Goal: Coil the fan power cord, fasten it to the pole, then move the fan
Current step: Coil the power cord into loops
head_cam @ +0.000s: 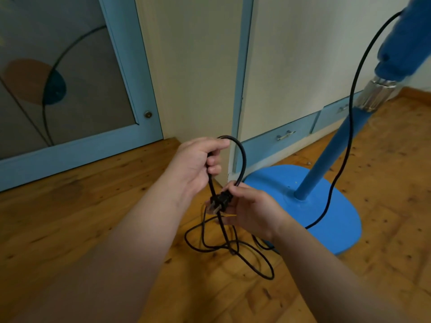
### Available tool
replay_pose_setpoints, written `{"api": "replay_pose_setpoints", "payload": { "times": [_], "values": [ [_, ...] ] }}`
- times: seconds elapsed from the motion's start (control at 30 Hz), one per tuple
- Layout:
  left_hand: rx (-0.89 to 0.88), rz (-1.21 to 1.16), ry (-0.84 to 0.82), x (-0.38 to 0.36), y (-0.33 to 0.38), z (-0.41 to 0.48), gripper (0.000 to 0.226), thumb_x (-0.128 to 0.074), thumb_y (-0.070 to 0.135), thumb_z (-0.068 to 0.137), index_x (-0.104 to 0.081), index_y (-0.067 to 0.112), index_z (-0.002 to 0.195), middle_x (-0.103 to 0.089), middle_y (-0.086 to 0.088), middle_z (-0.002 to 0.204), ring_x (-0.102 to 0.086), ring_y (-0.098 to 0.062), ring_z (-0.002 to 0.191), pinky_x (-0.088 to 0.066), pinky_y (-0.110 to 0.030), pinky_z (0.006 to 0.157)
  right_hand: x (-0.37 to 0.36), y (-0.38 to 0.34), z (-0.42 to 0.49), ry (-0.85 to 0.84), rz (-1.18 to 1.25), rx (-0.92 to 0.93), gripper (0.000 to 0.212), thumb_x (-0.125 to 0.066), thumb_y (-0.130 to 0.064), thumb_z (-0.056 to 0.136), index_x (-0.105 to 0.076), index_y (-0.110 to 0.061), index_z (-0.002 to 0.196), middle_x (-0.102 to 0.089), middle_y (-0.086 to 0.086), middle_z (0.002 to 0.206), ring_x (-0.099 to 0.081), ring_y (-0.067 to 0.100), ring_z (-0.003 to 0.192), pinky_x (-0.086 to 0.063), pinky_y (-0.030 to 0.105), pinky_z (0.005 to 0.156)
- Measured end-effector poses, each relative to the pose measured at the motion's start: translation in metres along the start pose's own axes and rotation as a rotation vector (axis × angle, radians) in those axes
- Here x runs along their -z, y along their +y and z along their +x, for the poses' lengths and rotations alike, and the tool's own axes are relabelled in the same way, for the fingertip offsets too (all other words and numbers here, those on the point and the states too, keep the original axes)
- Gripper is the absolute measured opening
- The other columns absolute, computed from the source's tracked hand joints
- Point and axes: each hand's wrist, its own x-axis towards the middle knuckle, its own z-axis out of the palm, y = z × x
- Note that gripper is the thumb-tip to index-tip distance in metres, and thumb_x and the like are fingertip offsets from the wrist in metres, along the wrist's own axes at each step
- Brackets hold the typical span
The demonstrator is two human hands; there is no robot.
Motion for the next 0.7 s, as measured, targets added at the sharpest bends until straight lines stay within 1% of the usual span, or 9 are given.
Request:
{"api": "replay_pose_setpoints", "payload": {
  "times": [0.1,0.2,0.27,0.37,0.47,0.5,0.57,0.63,0.7],
  "values": [
    [-0.029,0.003,0.009,-0.003,-0.004,-0.002,0.011,-0.056,-0.005,0.080,-0.060,0.005,0.080,-0.050,0.004,0.052,-0.042,-0.005,0.047,-0.035,-0.016,0.041,0.001,-0.001,0.001,0.063,0.092,0.081,0.019,-0.058,-0.025,0.076,-0.048,-0.011,0.083,-0.062,0.008,0.069,-0.056,0.020,0.061,-0.044,0.036,0.069],
    [-0.028,0.018,0.004,-0.002,-0.014,-0.007,0.016,-0.053,0.005,0.086,-0.062,0.006,0.099,-0.058,-0.001,0.074,-0.053,-0.011,0.066,-0.046,-0.022,0.056,0.001,-0.004,0.003,0.170,0.143,0.191,0.014,-0.046,-0.023,0.087,-0.048,-0.010,0.084,-0.055,0.008,0.074,-0.050,0.017,0.059,-0.041,0.031,0.063],
    [0.002,0.056,-0.060,0.002,-0.028,-0.011,0.025,-0.052,0.013,0.088,-0.058,0.007,0.112,-0.060,-0.003,0.086,-0.056,-0.016,0.075,-0.047,-0.028,0.065,0.003,-0.007,0.006,0.250,0.201,0.280,0.020,-0.038,-0.022,0.095,-0.052,-0.009,0.088,-0.057,0.007,0.075,-0.049,0.016,0.060,-0.039,0.029,0.062],
    [0.033,0.190,-0.198,0.000,-0.048,-0.017,0.026,-0.058,0.012,0.085,-0.059,0.014,0.111,-0.064,0.002,0.090,-0.058,-0.016,0.082,-0.046,-0.032,0.080,0.001,-0.012,0.009,0.313,0.330,0.341,0.034,-0.038,-0.026,0.097,-0.052,0.001,0.113,-0.062,0.012,0.089,-0.058,0.021,0.078,-0.045,0.030,0.072],
    [0.000,0.209,-0.151,-0.006,-0.056,-0.015,0.026,-0.062,0.014,0.085,-0.061,0.026,0.108,-0.067,0.007,0.095,-0.061,-0.005,0.093,-0.045,-0.028,0.093,-0.010,-0.011,0.012,0.335,0.380,0.304,0.041,-0.040,-0.024,0.097,-0.052,0.005,0.122,-0.063,0.016,0.104,-0.060,0.025,0.099,-0.047,0.035,0.089],
    [-0.019,0.186,-0.131,-0.008,-0.055,-0.013,0.024,-0.061,0.017,0.086,-0.061,0.027,0.107,-0.066,0.007,0.096,-0.061,-0.003,0.094,-0.045,-0.025,0.093,-0.014,-0.010,0.013,0.350,0.364,0.292,0.038,-0.040,-0.023,0.097,-0.054,0.003,0.121,-0.064,0.015,0.105,-0.061,0.024,0.100,-0.047,0.035,0.090],
    [-0.054,0.197,-0.110,-0.008,-0.055,-0.010,0.019,-0.059,0.022,0.087,-0.062,0.021,0.105,-0.067,0.000,0.099,-0.063,-0.011,0.097,-0.048,-0.024,0.089,-0.020,-0.009,0.014,0.361,0.349,0.284,0.036,-0.041,-0.024,0.097,-0.058,0.000,0.119,-0.065,0.014,0.105,-0.061,0.023,0.098,-0.048,0.033,0.089],
    [-0.076,0.247,-0.087,-0.005,-0.054,-0.010,0.019,-0.057,0.029,0.087,-0.062,0.014,0.099,-0.069,-0.003,0.088,-0.066,-0.015,0.084,-0.053,-0.022,0.073,-0.020,-0.008,0.013,0.348,0.292,0.271,0.035,-0.041,-0.028,0.097,-0.062,-0.004,0.111,-0.067,0.012,0.101,-0.063,0.022,0.096,-0.050,0.032,0.084],
    [-0.066,0.256,-0.051,-0.004,-0.052,-0.010,0.027,-0.053,0.036,0.089,-0.063,0.011,0.092,-0.067,-0.002,0.075,-0.064,-0.014,0.067,-0.051,-0.021,0.054,-0.018,-0.004,0.012,0.313,0.169,0.242,0.037,-0.039,-0.035,0.096,-0.063,-0.009,0.108,-0.070,0.006,0.091,-0.066,0.018,0.088,-0.053,0.031,0.079]
  ]
}}
